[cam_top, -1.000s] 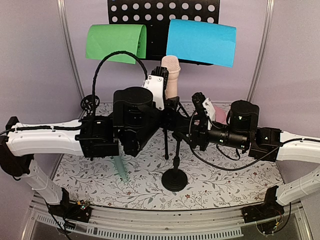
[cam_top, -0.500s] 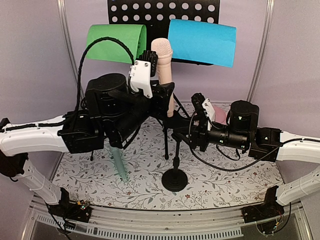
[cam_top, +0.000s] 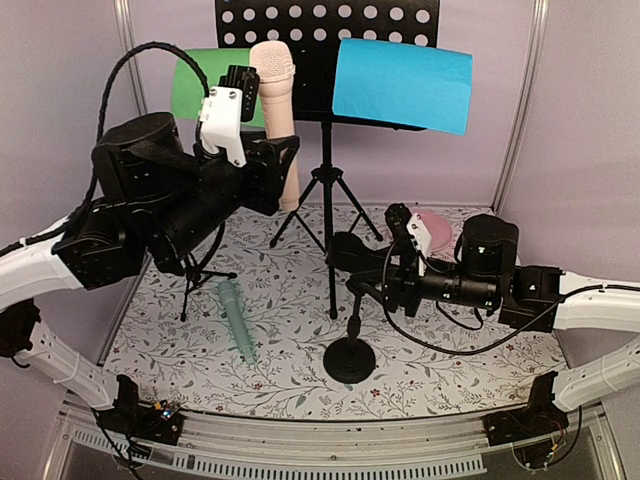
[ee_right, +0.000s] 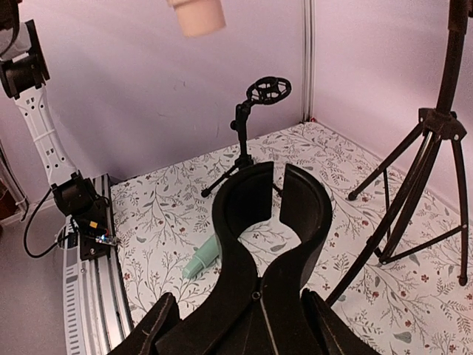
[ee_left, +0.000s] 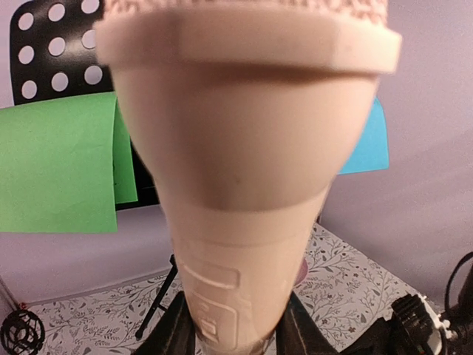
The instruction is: Pack up the instrument practice props
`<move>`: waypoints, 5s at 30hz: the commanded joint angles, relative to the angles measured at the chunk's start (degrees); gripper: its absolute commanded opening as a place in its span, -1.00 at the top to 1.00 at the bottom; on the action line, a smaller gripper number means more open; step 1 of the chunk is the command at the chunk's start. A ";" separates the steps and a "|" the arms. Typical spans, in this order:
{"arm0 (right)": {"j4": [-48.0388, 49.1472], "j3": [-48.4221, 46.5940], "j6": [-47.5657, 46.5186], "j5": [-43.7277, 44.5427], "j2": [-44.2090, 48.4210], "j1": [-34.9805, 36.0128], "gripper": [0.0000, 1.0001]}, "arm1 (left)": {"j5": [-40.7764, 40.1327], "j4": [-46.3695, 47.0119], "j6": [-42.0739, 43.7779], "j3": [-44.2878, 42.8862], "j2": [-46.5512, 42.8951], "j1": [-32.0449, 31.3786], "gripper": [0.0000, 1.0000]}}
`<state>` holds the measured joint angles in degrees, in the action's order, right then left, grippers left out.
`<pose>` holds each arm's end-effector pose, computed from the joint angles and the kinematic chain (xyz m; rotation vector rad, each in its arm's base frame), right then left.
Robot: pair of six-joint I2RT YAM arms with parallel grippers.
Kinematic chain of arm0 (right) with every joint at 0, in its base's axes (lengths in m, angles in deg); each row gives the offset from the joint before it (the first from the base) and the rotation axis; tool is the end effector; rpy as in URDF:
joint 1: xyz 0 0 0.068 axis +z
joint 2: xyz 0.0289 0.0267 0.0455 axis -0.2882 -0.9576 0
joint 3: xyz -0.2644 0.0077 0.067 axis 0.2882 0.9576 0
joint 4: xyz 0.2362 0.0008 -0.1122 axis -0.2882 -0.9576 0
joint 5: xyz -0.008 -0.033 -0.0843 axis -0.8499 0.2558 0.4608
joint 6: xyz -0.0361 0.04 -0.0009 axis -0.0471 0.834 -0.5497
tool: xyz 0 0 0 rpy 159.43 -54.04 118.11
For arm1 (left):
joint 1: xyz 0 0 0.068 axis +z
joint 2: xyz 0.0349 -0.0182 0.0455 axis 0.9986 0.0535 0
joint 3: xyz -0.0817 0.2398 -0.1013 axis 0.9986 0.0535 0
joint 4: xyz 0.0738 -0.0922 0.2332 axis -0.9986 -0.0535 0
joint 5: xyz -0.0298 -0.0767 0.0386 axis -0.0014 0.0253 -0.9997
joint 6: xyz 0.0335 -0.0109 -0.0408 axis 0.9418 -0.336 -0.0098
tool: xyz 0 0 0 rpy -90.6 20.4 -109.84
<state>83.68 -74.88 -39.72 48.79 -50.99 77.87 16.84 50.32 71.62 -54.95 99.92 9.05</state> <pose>0.1294 0.2383 0.3243 -0.9258 1.5690 0.8471 0.0881 -0.2791 0.4749 0.3342 1.5051 -0.4125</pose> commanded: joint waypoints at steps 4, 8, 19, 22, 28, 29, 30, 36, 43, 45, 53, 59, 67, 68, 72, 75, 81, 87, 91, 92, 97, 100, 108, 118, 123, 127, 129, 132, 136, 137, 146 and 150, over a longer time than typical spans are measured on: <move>-0.41 10.41 4.55 -4.40 2.20 0.05 1.00 | -0.48 -13.84 -7.48 5.25 -8.41 1.24 1.00; 1.41 12.22 5.05 -2.78 2.76 0.00 1.00 | 0.28 -25.37 -17.70 6.62 -11.01 2.86 1.00; 1.73 7.86 2.00 7.77 2.23 0.05 1.00 | 16.40 -43.98 -34.30 9.08 -15.96 14.63 1.00; 0.96 6.58 -0.77 17.46 1.74 0.03 1.00 | 22.24 -47.66 -37.87 10.56 -16.68 19.48 1.00; -2.23 6.06 -1.89 29.84 -0.14 0.04 1.00 | 32.72 -51.00 -42.49 15.39 -17.92 29.55 1.00; -2.15 6.57 -1.89 29.38 0.05 -0.01 1.00 | 35.33 -50.99 -42.64 16.68 -18.08 31.20 1.00; -1.83 7.09 -1.50 28.93 0.31 -0.01 0.96 | 38.11 -51.15 -43.15 17.88 -18.11 32.91 1.00; -2.08 8.42 2.61 27.40 1.05 0.05 0.09 | 47.64 -47.05 -46.82 27.71 -22.28 37.29 1.00; -5.44 7.06 3.96 30.78 2.01 0.04 -0.52 | 56.70 -39.25 -50.09 41.41 -24.84 43.63 1.00; -6.97 6.23 4.80 32.60 2.29 0.03 -0.67 | 57.15 -37.87 -50.89 43.47 -24.85 45.02 1.00; -10.31 2.76 7.37 31.98 3.77 0.01 -0.86 | 56.37 -35.24 -48.17 43.74 -16.99 49.66 1.00; -12.09 -1.35 7.19 31.14 3.94 -0.02 -0.88 | 55.58 -34.10 -45.87 44.52 -11.69 51.06 1.00; -14.20 -4.83 7.24 30.84 5.25 0.05 -0.89 | 57.81 -29.31 -44.93 47.64 -5.93 52.38 1.00; -14.30 -4.94 7.17 30.69 5.42 0.00 -0.89 | 57.98 -28.93 -44.97 47.93 -5.17 52.40 1.00; -14.51 -5.45 6.62 29.24 5.77 0.05 -0.92 | 59.45 -24.96 -45.98 49.77 -4.17 52.57 1.00; -14.20 -6.28 5.34 27.85 5.62 0.01 -0.97 | 59.55 -24.27 -46.04 50.08 -3.52 52.57 0.92; -11.86 -7.36 3.30 26.55 4.25 0.04 -0.99 | 60.10 -24.40 -46.51 50.94 -4.06 52.66 0.44; -10.54 -7.62 1.99 23.86 2.89 0.01 -0.99 | 59.39 -25.94 -46.74 50.53 -5.57 52.65 -0.10; -8.17 -8.31 1.04 23.02 2.01 0.00 -0.99 | 58.02 -27.92 -47.51 49.95 -7.35 52.64 -0.60; -7.61 -8.84 0.61 22.68 1.59 0.04 -0.99 | 57.92 -28.34 -47.67 49.65 -8.10 52.58 -0.73; -6.44 -12.91 -0.89 20.09 -1.45 -0.01 -0.99 | 55.75 -34.78 -49.56 45.81 -11.14 52.59 -0.99; -6.60 -14.85 -0.88 17.12 -2.83 0.00 -0.99 | 56.14 -38.11 -50.90 42.37 -14.00 52.58 -0.99; -0.30 -15.20 0.22 9.50 -5.03 -0.03 -0.98 | 59.76 -38.61 -47.76 30.91 -24.58 52.90 -0.98; 0.43 -16.63 4.17 7.83 -7.48 0.03 -0.98 | 71.93 -24.16 -56.49 29.05 -29.87 59.24 -0.99; -0.37 -15.55 4.43 9.81 -7.64 0.00 -0.98 | 72.14 -24.21 -55.29 29.07 -28.64 59.91 -0.98; 0.04 -16.35 2.32 11.40 -9.59 -0.04 -0.98 | 73.87 -23.17 -55.24 31.71 -29.42 63.12 -0.98; -0.05 -17.48 1.31 11.99 -10.63 -0.04 -0.98 | 76.86 -19.37 -57.01 33.93 -30.68 65.41 -0.99; -0.14 -19.32 0.97 14.85 -12.38 -0.40 -0.98 | 79.67 -17.68 -57.50 35.41 -31.36 68.74 -0.98; -0.71 -19.48 4.87 12.86 -13.86 -3.49 -0.98 | 81.40 -17.33 -56.96 34.84 -29.81 70.76 -0.97; -0.63 -20.99 5.82 10.45 -14.27 -4.87 -0.98 | 81.77 -16.93 -56.65 34.46 -29.35 70.88 -0.95; 7.17 -24.09 6.76 -1.44 -19.76 -11.48 -0.98 | 77.60 -28.60 -41.61 18.46 -22.72 67.55 -0.95; 15.37 -21.09 0.60 -6.00 -20.70 -13.45 -0.98 | 72.29 -32.29 -35.25 12.36 -21.74 64.78 -0.95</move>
<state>88.93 -97.92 -34.23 49.99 -70.71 65.83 93.42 23.02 27.10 -38.19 78.41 75.91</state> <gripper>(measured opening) 0.989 0.977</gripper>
